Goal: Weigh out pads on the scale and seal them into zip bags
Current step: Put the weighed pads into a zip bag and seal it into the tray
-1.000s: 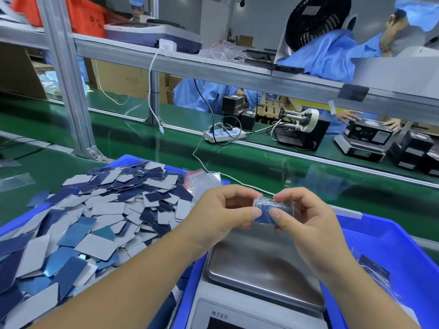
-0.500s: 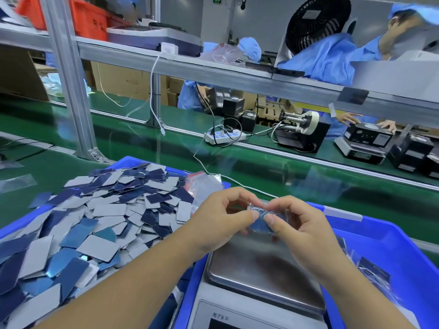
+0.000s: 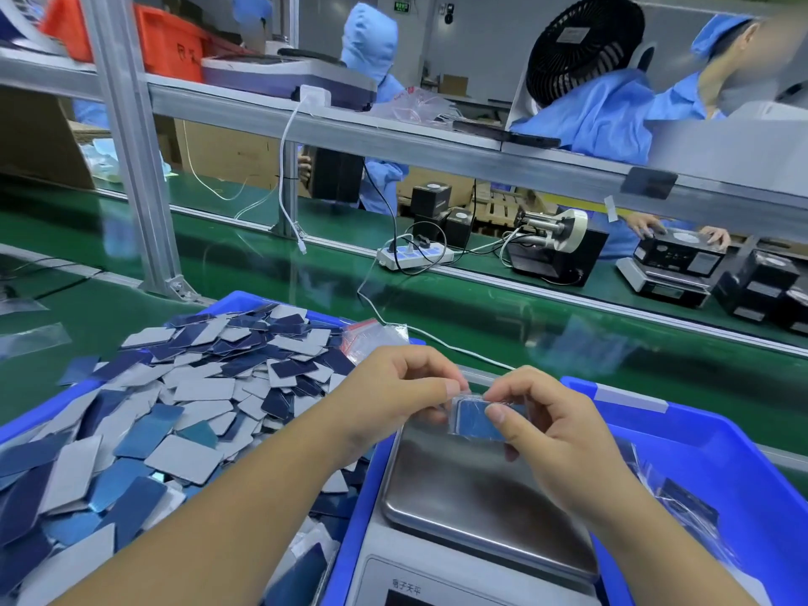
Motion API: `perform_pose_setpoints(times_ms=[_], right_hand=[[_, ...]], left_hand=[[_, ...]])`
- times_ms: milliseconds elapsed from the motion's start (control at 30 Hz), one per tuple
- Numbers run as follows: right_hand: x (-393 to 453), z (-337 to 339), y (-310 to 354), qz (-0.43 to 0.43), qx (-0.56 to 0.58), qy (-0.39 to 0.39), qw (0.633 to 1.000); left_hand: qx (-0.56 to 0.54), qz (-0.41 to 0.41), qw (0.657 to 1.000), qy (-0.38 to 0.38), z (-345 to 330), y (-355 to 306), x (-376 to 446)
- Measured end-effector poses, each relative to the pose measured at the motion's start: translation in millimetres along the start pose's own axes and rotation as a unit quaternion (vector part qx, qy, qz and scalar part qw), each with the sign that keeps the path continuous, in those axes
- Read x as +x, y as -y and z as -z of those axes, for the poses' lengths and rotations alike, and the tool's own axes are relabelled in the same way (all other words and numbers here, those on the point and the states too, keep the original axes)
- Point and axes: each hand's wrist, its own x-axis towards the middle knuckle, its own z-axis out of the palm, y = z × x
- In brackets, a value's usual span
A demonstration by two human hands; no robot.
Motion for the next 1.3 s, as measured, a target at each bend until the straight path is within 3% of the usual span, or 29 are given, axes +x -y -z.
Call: perform_pose_setpoints(times_ms=[367,667,767,933,1100,1300], right_hand=[[0,0,-2,0.035,-0.008,0.012,0.999],[0,1,-5,-0.003,-0.018,-0.008,1.000],[-1,2,-4,0.006,-0.035,-0.014,0.999],[0,3,-5,0.019,-0.058,-0.030,0.998],[1,6,-6,-0.013,-0.011,-0.017,1.000],[0,3,-3,0.007,-0.010,-0.036,0.999]], left_hand=[[0.045,0.015,0.999,-0.011,2,3,0],[-0.090,0.027,0.996,0.011,-2,5,1],[-0.066,0.025,0.997,0.031,-1,7,0],[0.063,0.025,0.997,0.042,-5,14,0],[0.036,-0.002,0.999,0.013,-3,11,2],[0.039,-0.001,0.999,-0.002,-3,10,3]])
